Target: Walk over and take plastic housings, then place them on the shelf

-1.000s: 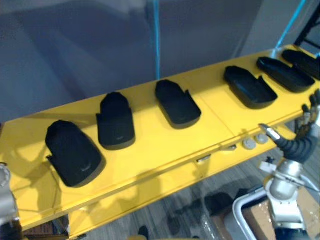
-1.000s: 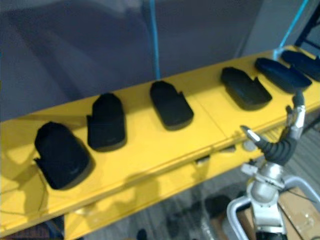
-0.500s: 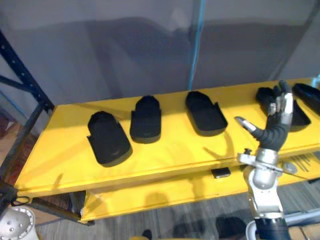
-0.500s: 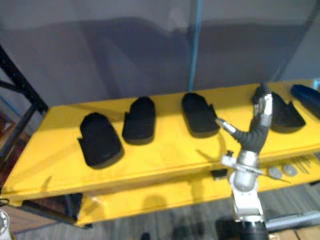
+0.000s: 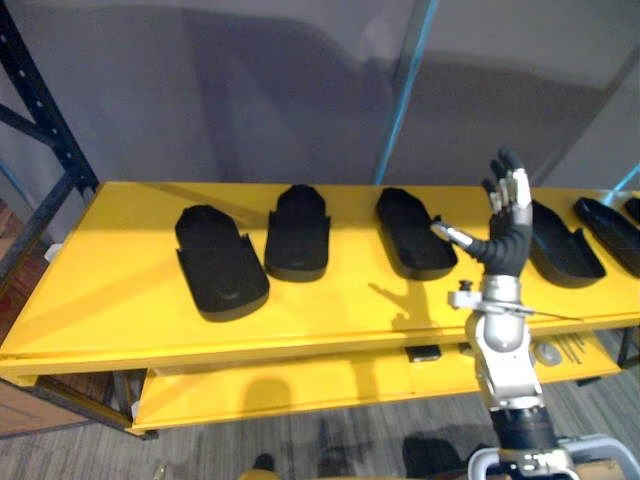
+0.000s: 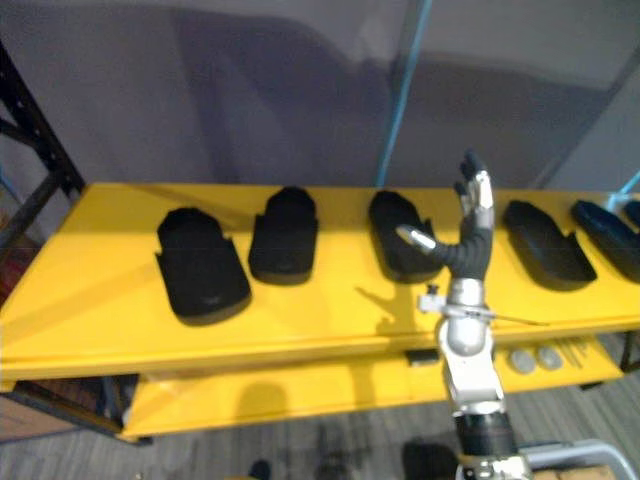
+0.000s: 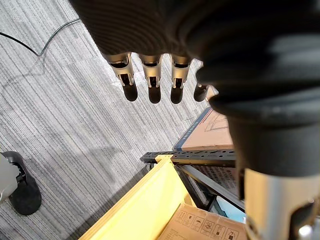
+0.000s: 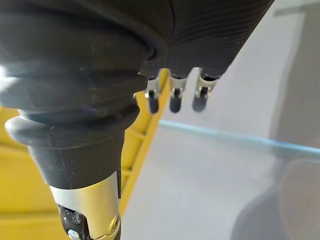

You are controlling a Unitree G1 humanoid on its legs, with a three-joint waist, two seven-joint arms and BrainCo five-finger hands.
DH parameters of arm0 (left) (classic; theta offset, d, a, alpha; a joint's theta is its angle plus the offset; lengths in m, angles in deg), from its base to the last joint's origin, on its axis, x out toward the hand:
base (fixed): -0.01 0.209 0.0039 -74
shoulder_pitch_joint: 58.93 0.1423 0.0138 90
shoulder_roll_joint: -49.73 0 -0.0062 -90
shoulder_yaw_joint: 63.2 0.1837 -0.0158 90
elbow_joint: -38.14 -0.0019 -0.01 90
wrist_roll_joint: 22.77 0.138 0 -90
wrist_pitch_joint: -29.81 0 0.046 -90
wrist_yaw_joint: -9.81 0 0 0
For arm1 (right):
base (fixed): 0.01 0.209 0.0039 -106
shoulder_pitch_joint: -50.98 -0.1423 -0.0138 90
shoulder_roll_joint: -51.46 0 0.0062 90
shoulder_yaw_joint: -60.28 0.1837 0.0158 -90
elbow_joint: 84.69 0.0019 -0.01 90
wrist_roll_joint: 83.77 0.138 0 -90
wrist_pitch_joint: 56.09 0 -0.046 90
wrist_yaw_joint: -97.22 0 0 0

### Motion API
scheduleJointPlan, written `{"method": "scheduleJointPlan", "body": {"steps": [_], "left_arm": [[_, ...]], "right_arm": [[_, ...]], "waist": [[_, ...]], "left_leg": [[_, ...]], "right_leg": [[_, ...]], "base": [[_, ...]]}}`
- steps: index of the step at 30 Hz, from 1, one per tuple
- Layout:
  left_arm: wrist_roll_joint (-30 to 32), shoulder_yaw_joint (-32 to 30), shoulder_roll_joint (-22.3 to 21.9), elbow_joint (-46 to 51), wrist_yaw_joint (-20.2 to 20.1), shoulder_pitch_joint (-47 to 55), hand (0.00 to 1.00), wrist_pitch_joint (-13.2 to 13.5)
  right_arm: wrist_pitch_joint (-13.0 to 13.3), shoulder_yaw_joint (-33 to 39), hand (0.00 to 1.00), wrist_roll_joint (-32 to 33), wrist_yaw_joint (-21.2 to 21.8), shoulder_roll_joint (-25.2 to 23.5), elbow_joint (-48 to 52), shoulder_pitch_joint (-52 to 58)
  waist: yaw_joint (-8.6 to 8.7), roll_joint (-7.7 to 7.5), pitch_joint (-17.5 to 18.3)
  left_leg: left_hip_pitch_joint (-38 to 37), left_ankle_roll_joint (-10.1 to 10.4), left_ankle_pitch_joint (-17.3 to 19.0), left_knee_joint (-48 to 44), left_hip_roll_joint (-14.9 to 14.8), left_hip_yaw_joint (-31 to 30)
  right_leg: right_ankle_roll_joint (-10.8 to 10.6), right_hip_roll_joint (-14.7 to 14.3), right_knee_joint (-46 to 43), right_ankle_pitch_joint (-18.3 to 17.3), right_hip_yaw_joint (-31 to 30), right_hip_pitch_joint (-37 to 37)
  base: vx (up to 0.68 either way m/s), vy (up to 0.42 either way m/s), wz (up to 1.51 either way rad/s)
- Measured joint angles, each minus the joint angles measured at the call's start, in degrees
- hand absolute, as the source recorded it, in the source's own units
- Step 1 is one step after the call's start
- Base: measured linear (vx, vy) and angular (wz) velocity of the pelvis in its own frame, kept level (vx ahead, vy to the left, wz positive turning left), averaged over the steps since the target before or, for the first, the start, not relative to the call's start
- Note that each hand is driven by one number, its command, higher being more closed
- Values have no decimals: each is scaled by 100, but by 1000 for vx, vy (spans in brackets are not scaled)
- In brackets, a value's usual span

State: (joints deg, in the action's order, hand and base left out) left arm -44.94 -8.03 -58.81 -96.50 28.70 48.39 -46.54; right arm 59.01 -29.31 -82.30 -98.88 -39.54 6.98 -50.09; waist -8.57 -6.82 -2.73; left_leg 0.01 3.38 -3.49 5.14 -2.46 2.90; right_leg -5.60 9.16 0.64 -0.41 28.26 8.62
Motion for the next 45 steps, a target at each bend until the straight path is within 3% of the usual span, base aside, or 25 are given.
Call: {"method": "scheduleJointPlan", "body": {"steps": [4,8,13,19,26,29,36,40,45], "left_arm": [[1,63,4,1,-51,-27,0,-1],[48,748,272,0,-191,-83,0,-53],[334,1203,493,-318,-482,-224,0,-158],[534,1314,472,-1069,-722,-162,0,-335],[698,1235,702,-1282,-868,-174,0,-376],[697,1233,718,-1281,-868,-219,0,-367],[708,1241,688,-1286,-895,-294,0,-368],[738,1248,688,-1287,-894,-420,0,-369],[746,1310,677,-1295,-878,-455,0,-371]], "right_arm": [[63,255,0,3,51,-22,52,249],[126,867,0,4,127,-6,365,582],[117,887,0,-85,456,325,771,620],[105,-129,0,-652,1124,766,1030,136],[127,-1337,0,-630,2017,830,1080,-577],[126,-1829,0,-679,2191,828,1070,-942],[49,-2793,0,-1401,2222,753,764,-1520],[-287,-3408,0,-2192,2096,579,312,-1791],[-581,-3932,0,-2972,1582,220,-560,-2191]], "waist": [[112,-2,-3],[346,65,-197],[520,79,-295],[437,68,-295],[301,17,-260],[283,15,-259],[189,14,-261],[109,-34,-325],[-57,-82,-447]], "left_leg": [[56,35,-35,0,9,-52],[211,19,-75,1,-27,-75],[334,50,-98,4,-135,-50],[323,67,-106,5,-292,38],[296,65,-107,3,-283,-22],[264,64,-107,3,-279,-105],[304,65,-116,3,-277,-222],[304,112,-161,3,-284,-289],[386,168,-209,2,-317,-477]], "right_leg": [[8,5,-54,-5,-10,-61],[76,-15,-226,-44,-397,-291],[129,-125,-281,-85,-662,-505],[143,-246,-277,-100,-660,-483],[142,-235,-298,-99,-834,-408],[142,-239,-296,-100,-834,-315],[149,-276,-207,-113,-801,-246],[106,-299,-198,-239,-774,-180],[135,-394,-184,-296,-599,-143]], "base": [[-6,6,5],[-41,21,-1],[-39,-28,-11],[13,-49,1],[13,16,8],[5,8,18],[-6,-11,9],[-5,-37,12],[6,-38,19]]}}
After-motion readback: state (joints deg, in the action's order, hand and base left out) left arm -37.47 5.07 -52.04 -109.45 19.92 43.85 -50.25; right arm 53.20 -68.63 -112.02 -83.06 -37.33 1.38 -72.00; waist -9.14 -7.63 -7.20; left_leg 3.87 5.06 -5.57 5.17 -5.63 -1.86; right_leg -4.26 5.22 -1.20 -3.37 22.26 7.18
